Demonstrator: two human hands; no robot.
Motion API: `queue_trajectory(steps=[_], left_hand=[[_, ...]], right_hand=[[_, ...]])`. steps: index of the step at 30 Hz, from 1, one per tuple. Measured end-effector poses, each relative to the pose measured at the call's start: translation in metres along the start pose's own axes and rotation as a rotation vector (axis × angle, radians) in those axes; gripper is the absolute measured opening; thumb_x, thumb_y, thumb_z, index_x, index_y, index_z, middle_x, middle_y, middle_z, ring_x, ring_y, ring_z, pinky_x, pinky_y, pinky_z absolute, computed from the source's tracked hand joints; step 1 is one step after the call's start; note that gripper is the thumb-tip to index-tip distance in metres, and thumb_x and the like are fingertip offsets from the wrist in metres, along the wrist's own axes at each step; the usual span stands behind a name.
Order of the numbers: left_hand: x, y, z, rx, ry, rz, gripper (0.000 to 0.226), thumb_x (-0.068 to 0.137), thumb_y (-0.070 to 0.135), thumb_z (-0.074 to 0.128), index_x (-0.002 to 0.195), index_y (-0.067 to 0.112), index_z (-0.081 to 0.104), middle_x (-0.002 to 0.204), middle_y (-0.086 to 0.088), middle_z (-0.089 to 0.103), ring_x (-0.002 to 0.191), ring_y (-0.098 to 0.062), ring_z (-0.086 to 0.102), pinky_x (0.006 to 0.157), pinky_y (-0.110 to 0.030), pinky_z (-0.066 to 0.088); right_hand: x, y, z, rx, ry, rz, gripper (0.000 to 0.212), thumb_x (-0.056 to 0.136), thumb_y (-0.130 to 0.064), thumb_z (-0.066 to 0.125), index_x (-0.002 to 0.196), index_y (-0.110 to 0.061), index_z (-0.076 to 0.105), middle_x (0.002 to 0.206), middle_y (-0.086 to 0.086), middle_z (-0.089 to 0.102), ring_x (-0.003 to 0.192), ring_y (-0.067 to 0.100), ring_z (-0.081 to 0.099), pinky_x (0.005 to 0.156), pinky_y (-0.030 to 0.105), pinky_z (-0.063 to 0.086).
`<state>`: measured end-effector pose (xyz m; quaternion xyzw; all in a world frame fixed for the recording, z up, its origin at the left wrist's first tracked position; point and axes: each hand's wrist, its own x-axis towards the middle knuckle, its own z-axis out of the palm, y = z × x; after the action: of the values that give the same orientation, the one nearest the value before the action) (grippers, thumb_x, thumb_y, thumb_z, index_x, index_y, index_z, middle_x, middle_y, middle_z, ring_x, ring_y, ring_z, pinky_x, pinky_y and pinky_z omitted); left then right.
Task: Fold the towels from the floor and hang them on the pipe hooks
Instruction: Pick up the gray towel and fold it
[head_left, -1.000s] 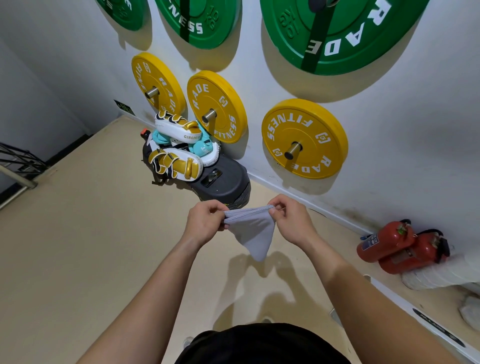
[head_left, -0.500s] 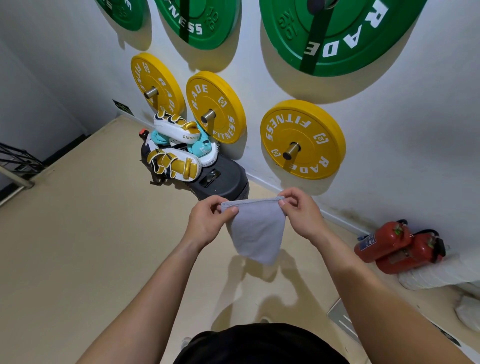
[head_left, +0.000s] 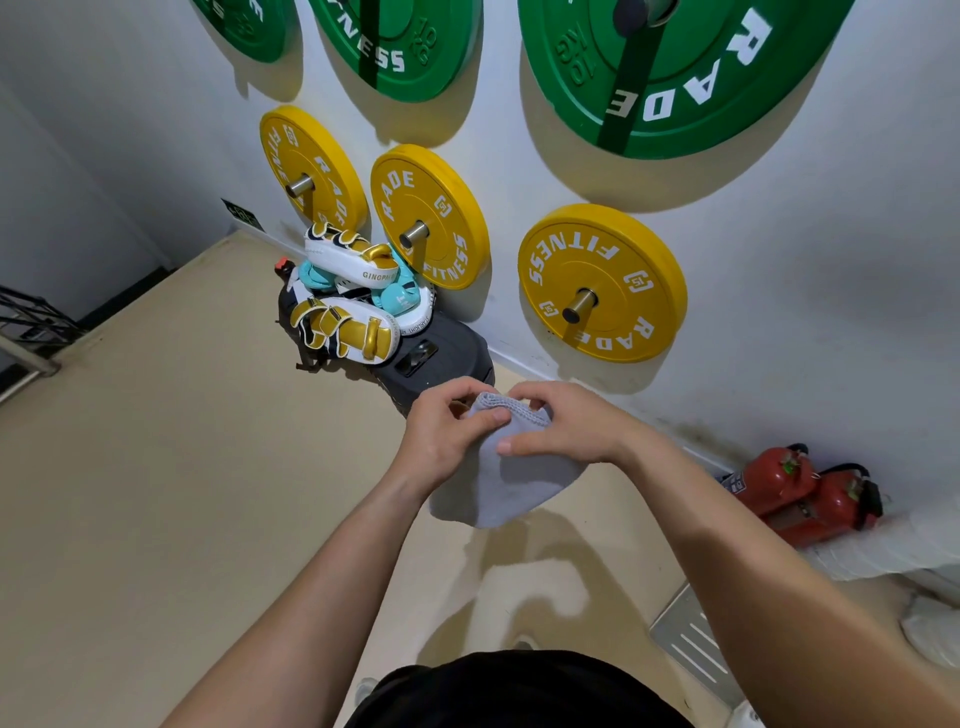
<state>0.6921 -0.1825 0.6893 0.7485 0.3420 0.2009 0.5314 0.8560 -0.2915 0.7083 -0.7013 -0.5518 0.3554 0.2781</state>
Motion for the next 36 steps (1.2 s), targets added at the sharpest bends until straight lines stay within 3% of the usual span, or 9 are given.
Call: queue_trajectory(steps=[3,7,11,14,20,24,27,30,36], left_hand=[[0.002,0.000,-0.004,-0.008,0.046,-0.001,0.012,0.080,0.021,0.081,0.089,0.025,0.074,0.084,0.005,0.073,0.084,-0.018,0.066,0.076,-0.032,0.054],[0.003,0.001,0.000,-0.007,0.017,0.025,0.013,0.079,0.019,0.082,0.088,0.024,0.074,0.083,0.002,0.073,0.080,-0.018,0.065,0.074,-0.029,0.051],[0.007,0.004,-0.002,-0.029,0.049,0.055,0.015,0.080,0.018,0.082,0.085,0.029,0.072,0.083,0.004,0.073,0.083,-0.022,0.066,0.075,-0.029,0.052],[0.009,0.004,-0.005,-0.029,0.065,0.064,0.016,0.080,0.021,0.082,0.088,0.030,0.071,0.085,0.004,0.073,0.084,-0.019,0.066,0.074,-0.026,0.052],[0.007,-0.012,0.000,-0.158,-0.068,-0.039,0.038,0.077,0.020,0.086,0.111,0.020,0.069,0.102,0.001,0.075,0.095,-0.014,0.070,0.079,-0.031,0.059],[0.002,-0.039,0.007,-0.056,-0.140,-0.136,0.028,0.077,0.028,0.083,0.102,0.019,0.073,0.098,0.004,0.077,0.096,-0.019,0.072,0.080,-0.037,0.059],[-0.004,-0.053,0.011,-0.023,-0.184,-0.203,0.013,0.082,0.027,0.077,0.093,0.021,0.074,0.086,0.009,0.075,0.083,-0.015,0.068,0.069,-0.022,0.052],[-0.005,-0.060,0.003,-0.034,-0.155,-0.276,0.003,0.090,0.021,0.072,0.091,0.019,0.072,0.086,0.006,0.071,0.079,-0.010,0.063,0.067,-0.017,0.048],[0.007,-0.067,-0.044,-0.413,0.133,-0.362,0.029,0.091,0.024,0.069,0.114,0.007,0.069,0.108,-0.009,0.075,0.097,-0.021,0.070,0.093,-0.039,0.055]], right_hand=[[0.009,-0.001,-0.008,-0.171,-0.021,-0.013,0.022,0.083,-0.043,0.075,0.073,-0.030,0.061,0.076,-0.005,0.058,0.071,0.011,0.054,0.058,0.030,0.036],[0.012,0.001,-0.009,-0.270,0.023,-0.045,0.029,0.075,-0.047,0.080,0.077,-0.022,0.065,0.102,-0.003,0.053,0.092,0.013,0.054,0.077,0.032,0.044],[0.013,-0.005,-0.009,-0.191,0.036,-0.111,0.021,0.083,-0.038,0.075,0.089,-0.020,0.066,0.080,-0.006,0.060,0.071,0.008,0.053,0.061,0.029,0.037],[0.015,-0.004,-0.010,-0.137,0.055,-0.153,0.010,0.091,-0.034,0.067,0.086,-0.029,0.061,0.076,-0.010,0.059,0.072,0.006,0.054,0.062,0.027,0.037],[0.024,-0.020,-0.031,-0.103,0.144,-0.203,0.023,0.097,-0.025,0.058,0.076,-0.034,0.052,0.075,-0.009,0.057,0.075,0.003,0.054,0.064,0.028,0.038],[0.028,-0.037,-0.067,-0.075,0.266,-0.253,0.012,0.095,-0.031,0.054,0.084,-0.030,0.058,0.078,-0.010,0.059,0.077,0.001,0.053,0.071,0.026,0.041],[0.029,-0.038,-0.094,-0.089,0.388,-0.276,0.014,0.092,-0.028,0.053,0.083,-0.019,0.059,0.074,-0.008,0.055,0.071,0.003,0.049,0.069,0.031,0.039],[0.030,-0.018,-0.108,-0.103,0.536,-0.186,0.020,0.092,-0.029,0.053,0.082,-0.013,0.058,0.071,-0.005,0.052,0.067,0.009,0.045,0.067,0.037,0.037],[0.017,0.042,-0.094,-0.122,0.729,0.154,0.022,0.100,-0.033,0.049,0.084,-0.017,0.051,0.075,-0.001,0.056,0.078,0.028,0.052,0.064,0.034,0.030]])
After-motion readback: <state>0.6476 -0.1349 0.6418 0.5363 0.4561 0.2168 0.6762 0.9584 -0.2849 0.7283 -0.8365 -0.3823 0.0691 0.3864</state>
